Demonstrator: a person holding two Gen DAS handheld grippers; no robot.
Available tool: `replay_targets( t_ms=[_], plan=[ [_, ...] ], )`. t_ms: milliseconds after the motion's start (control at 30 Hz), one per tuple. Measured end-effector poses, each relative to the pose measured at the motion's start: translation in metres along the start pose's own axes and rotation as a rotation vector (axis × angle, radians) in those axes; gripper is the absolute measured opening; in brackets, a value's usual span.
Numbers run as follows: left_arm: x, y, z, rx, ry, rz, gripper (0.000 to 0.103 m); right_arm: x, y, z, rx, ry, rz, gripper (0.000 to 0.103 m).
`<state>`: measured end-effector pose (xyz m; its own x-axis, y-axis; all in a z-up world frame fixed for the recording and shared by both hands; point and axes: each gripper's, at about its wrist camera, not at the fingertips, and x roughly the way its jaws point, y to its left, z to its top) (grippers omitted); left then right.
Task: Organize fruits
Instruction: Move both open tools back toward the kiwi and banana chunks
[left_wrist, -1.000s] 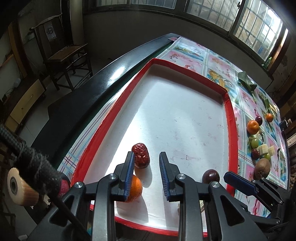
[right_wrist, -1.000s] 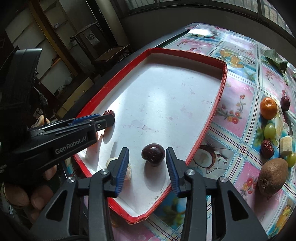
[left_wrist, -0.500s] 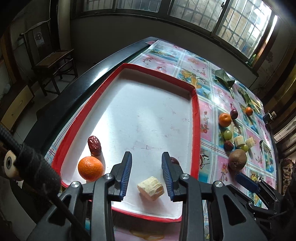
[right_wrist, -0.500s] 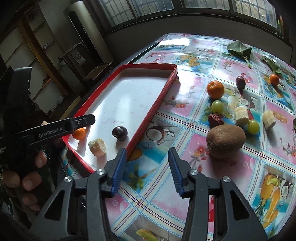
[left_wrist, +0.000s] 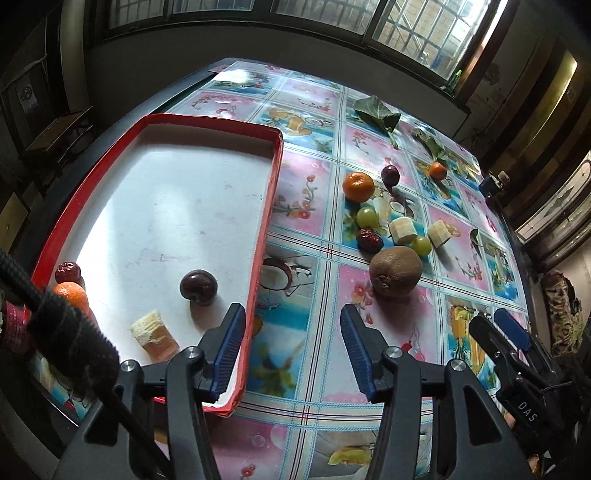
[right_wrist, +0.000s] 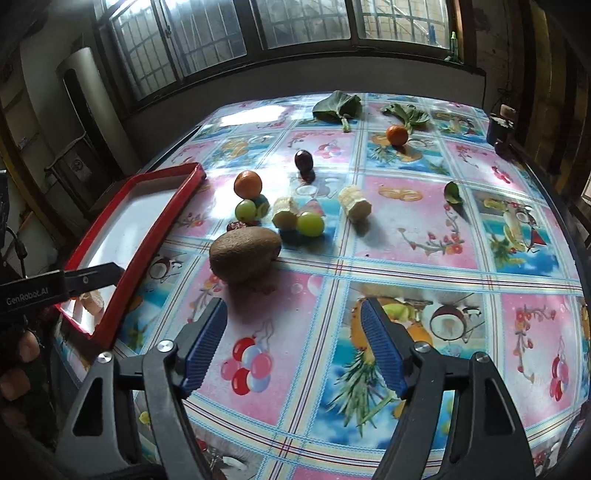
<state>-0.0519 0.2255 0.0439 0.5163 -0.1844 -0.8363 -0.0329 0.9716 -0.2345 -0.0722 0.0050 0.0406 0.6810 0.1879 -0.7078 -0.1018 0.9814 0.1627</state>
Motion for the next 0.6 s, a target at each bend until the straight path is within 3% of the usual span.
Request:
replay_targets(
  t_ms=[33,133,233,367,600],
  plan=[
    [0.001,-0.005,-0.002,0.012,0.004,-0.002,0.053,-0.008,-0.004,0.001,0.004,-0.04,-0.009,0.078],
    [0.003,-0.017,-0.005,0.039,0.014,-0.008,0.054,-0.019,-0.017,0.003,0.029,-0.078,-0.05,0.103],
    [0.004,-0.025,-0.008,0.064,0.024,-0.011,0.054,-0.015,-0.032,0.006,0.072,-0.042,-0.069,0.103],
    [0.009,-0.034,-0.01,0.089,0.039,-0.007,0.056,-0.038,-0.035,0.009,0.049,-0.165,-0.134,0.103],
    [0.017,-0.043,-0.011,0.11,0.057,-0.018,0.056,-0.018,-0.052,0.017,0.09,-0.094,-0.064,0.103]
  ],
)
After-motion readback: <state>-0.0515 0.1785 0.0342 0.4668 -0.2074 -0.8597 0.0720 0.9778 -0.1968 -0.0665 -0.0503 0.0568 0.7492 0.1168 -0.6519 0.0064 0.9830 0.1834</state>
